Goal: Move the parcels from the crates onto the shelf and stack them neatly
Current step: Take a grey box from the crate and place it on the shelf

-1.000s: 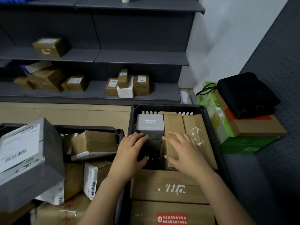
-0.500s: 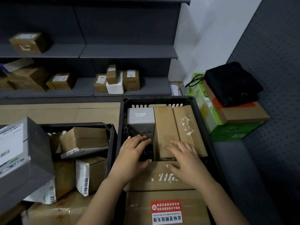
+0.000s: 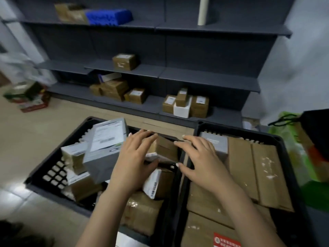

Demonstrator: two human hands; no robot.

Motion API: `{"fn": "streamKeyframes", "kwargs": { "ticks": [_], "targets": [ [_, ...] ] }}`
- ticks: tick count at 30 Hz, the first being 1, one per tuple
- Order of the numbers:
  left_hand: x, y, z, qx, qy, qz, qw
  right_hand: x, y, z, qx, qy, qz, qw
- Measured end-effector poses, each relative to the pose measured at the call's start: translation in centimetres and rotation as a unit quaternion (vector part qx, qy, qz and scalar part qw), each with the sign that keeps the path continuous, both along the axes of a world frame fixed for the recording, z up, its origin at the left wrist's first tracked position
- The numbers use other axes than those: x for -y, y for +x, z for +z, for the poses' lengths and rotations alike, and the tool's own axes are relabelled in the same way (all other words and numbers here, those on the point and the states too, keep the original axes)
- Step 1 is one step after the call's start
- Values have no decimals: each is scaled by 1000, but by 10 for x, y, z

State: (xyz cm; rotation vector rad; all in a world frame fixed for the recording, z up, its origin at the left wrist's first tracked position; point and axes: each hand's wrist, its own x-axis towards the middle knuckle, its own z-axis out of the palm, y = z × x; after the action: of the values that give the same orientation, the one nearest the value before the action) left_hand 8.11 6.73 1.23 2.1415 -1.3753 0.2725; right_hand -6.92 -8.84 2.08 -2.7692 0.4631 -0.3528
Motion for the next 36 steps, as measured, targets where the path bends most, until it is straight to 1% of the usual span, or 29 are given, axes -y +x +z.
{"fn": "streamKeyframes", "kwargs": {
  "ticks": [3, 7, 9, 11, 13, 15, 18, 21, 24, 27, 32, 36],
  "targets": [
    [-42, 28, 3, -9, 13, 52, 999, -37, 36, 6, 0, -5, 35, 999],
    [-85, 66, 1, -14, 34, 83, 996, -78, 82, 0, -21, 24, 45, 998],
    [-102, 86, -1, -30, 76, 85, 993, -92, 102, -5, -52, 33, 30, 998],
    [-115, 103, -6, -82, 134, 85, 984, -104, 117, -9, -86, 57, 8, 995],
    [-121, 117, -12, -130, 168, 70, 975, -114, 129, -12, -113, 81, -17, 990],
    [-122, 127, -17, -164, 176, 33, 970, -124, 138, -18, -116, 101, -45, 987],
    [-123, 134, -27, -167, 191, -14, 967, -138, 145, -27, -83, 116, -85, 986],
    [-131, 136, -36, -154, 165, -35, 973, -153, 147, -31, -63, 112, -117, 985],
    [-140, 137, -40, -173, 125, -60, 975, -169, 142, -30, -36, 102, -142, 984],
    [-143, 133, -38, -173, 86, -83, 978, -182, 133, -26, 0, 78, -161, 984],
    [-143, 113, -20, -141, 20, -120, 983, -198, 106, -9, 77, 33, -201, 976],
    [-138, 77, -1, -106, -28, -178, 978, -213, 61, 7, 146, -1, -238, 960]
  ]
}}
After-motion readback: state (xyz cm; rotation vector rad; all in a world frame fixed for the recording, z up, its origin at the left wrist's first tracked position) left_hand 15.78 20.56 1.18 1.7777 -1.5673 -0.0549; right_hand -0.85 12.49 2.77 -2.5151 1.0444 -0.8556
